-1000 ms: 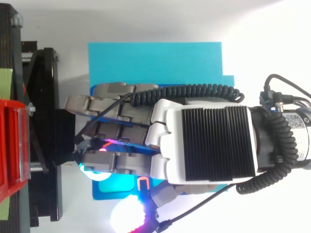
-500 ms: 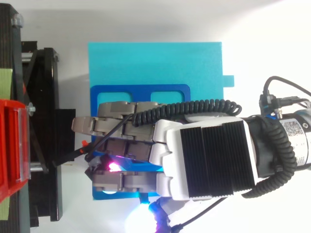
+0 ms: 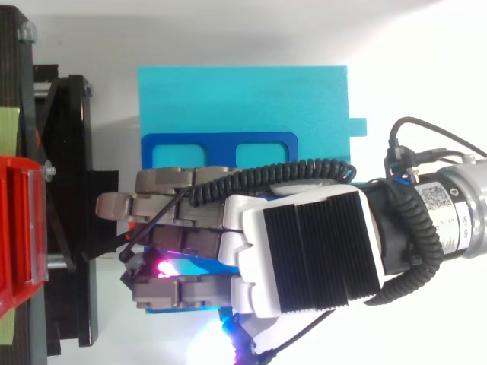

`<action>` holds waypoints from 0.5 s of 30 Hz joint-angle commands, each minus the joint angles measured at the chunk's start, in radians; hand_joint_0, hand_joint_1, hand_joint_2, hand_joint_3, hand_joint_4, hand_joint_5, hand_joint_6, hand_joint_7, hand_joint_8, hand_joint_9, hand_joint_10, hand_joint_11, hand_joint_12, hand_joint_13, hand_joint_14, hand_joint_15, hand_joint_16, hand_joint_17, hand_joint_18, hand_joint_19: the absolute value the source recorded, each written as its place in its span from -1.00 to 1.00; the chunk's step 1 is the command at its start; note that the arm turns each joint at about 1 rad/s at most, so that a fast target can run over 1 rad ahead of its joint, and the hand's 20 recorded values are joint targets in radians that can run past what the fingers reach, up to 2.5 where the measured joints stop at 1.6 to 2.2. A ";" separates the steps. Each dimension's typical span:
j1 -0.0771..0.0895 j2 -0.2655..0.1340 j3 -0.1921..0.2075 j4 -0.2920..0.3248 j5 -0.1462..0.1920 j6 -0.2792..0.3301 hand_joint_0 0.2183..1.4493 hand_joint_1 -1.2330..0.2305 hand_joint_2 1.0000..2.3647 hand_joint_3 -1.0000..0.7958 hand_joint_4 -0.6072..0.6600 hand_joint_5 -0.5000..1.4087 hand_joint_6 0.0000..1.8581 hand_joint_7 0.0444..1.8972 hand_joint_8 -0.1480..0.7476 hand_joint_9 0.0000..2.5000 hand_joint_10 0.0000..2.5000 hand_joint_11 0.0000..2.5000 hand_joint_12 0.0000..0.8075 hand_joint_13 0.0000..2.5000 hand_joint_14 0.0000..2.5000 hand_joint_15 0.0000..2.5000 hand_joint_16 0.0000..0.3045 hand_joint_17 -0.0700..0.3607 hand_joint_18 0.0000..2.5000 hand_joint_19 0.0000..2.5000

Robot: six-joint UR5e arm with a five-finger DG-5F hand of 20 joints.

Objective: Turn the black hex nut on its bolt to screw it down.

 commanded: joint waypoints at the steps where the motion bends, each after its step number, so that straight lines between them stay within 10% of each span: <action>1: -0.001 0.000 0.006 -0.003 -0.002 0.000 -0.46 0.22 -1.00 -0.44 0.27 -0.52 -0.46 0.39 0.01 -0.36 -1.00 -0.89 -0.15 -0.69 -1.00 -1.00 -0.68 -0.16 -0.64 -0.81; 15: -0.021 0.000 0.006 -0.002 -0.033 0.015 -0.46 0.22 -1.00 -0.44 0.29 -0.52 -0.44 0.43 0.00 -0.37 -1.00 -0.88 -0.15 -0.72 -1.00 -1.00 -0.68 -0.16 -0.67 -0.83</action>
